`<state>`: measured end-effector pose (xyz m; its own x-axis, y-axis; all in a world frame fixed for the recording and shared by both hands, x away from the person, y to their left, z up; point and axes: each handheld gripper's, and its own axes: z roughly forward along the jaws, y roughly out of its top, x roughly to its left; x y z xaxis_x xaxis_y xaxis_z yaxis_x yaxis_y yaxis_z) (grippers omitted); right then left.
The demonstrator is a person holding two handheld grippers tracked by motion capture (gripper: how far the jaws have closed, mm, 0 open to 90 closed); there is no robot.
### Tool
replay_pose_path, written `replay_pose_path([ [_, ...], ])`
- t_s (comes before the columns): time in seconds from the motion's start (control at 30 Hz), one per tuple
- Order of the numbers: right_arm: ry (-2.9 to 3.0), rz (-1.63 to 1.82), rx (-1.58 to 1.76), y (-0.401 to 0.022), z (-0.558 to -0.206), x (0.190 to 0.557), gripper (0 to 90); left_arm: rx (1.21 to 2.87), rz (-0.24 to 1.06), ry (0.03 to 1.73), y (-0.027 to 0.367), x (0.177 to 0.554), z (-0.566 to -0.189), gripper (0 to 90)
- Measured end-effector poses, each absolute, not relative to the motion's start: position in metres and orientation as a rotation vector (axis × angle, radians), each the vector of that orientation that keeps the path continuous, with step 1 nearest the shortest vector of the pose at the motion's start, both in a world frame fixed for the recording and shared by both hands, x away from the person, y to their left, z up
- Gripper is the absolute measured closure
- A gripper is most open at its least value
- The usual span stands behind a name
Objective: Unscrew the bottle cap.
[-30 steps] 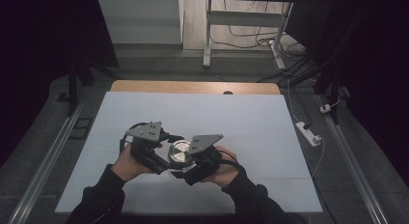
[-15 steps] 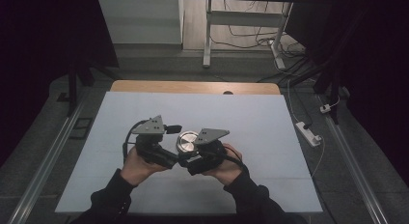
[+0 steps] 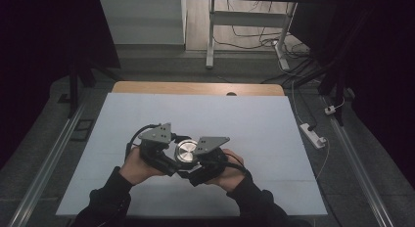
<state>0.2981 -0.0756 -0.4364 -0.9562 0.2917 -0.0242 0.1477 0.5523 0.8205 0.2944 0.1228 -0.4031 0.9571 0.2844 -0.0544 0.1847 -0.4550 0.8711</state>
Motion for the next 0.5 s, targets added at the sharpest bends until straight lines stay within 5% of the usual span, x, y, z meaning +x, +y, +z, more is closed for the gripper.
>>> replay_pose_path([
  [0.5,2.596,1.368,0.451,-0.0813,-0.4402,0.3016,15.5,2.000,0.147,0.417,0.1286,0.2925,-0.3939,18.6],
])
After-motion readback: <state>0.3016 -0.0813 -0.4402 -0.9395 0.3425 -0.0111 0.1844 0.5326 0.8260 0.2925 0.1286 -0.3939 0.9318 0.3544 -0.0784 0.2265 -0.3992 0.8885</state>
